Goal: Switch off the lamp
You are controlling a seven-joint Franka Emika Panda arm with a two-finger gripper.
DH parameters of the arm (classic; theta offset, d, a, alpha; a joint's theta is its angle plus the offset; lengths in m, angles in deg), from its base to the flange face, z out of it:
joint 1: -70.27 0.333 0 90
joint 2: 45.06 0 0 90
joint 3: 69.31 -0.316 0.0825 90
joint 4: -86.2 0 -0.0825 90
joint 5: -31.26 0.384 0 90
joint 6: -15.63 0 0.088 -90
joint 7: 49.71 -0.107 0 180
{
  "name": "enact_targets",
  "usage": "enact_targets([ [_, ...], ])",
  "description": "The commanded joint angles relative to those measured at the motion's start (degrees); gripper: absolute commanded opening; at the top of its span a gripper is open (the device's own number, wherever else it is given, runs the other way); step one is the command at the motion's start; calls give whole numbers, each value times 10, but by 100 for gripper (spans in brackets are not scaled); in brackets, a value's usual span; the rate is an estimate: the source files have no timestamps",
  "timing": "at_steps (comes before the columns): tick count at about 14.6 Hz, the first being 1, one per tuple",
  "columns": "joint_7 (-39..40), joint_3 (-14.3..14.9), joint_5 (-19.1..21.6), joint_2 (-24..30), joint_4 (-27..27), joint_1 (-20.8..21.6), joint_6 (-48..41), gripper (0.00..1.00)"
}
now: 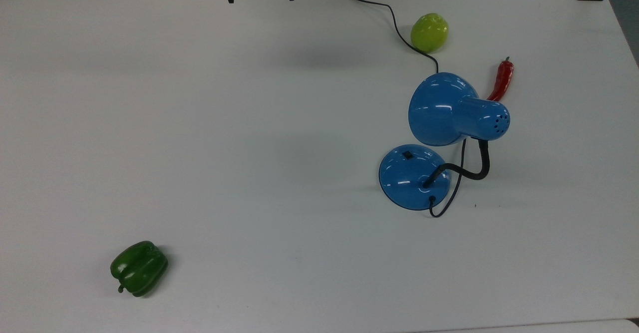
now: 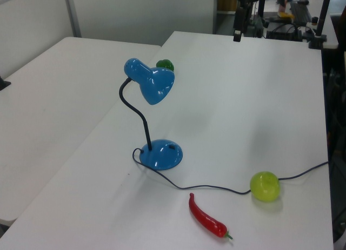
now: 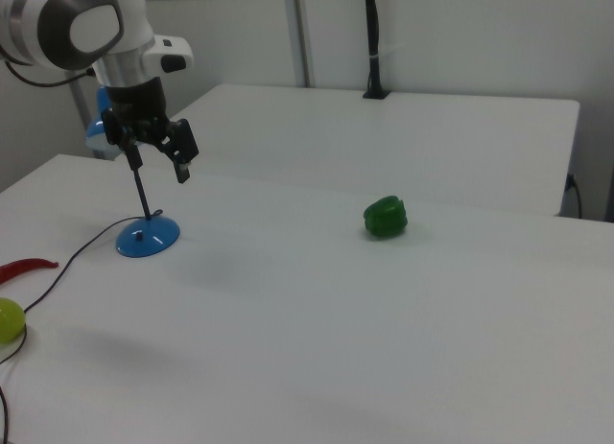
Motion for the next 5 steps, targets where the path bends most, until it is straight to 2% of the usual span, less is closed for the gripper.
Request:
enact_targets([
  [1, 17, -25, -1, 1, -4, -21, 5, 100],
  [5, 20, -25, -6, 1, -3, -18, 4, 100],
])
